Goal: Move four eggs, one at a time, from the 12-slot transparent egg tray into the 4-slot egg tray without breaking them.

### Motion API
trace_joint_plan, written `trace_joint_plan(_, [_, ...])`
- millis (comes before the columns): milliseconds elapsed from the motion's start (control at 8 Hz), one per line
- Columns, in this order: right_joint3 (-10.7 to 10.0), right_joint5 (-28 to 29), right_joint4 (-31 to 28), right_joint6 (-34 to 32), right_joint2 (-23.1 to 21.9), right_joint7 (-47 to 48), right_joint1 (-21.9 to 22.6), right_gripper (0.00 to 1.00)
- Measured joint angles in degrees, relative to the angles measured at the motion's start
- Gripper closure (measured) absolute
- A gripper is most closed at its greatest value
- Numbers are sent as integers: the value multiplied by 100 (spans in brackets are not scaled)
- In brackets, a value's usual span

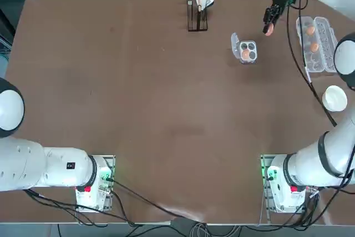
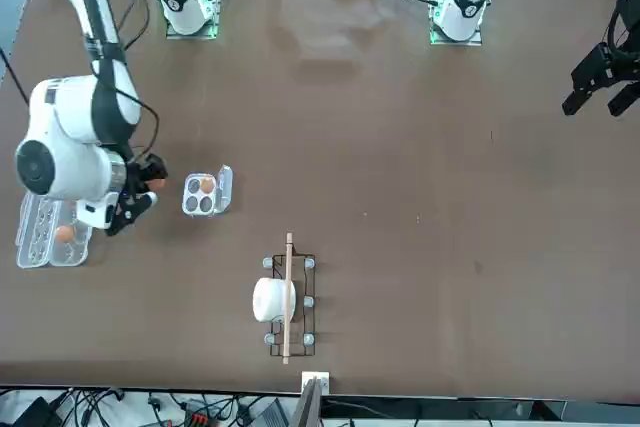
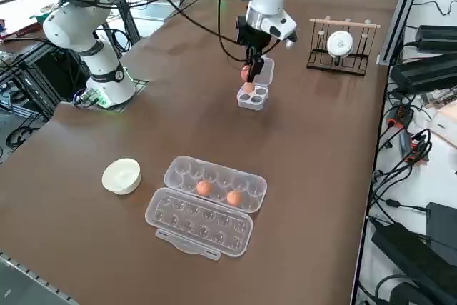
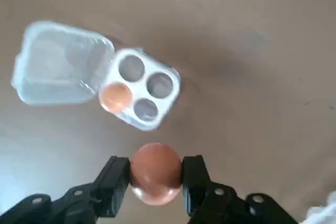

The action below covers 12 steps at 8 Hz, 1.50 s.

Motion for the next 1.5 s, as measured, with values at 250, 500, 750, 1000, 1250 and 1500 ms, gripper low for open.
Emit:
trace_joint_plan(250, [-2,0,-55,316,86,743,289,42])
trace_joint_plan(500, [-4,0,-116,697,198,1360,489,42])
trace_joint_plan(750, [-4,0,-366,1217,229,1853,684,42])
trace_joint_plan(1000, [-7,0,-653,1712,233,1991,740,42])
trace_joint_plan(1250, [-24,-14,-1028,2233,237,1992,769,42])
trace_joint_plan(1500, [-45,-31,-1251,2469,237,1992,804,42])
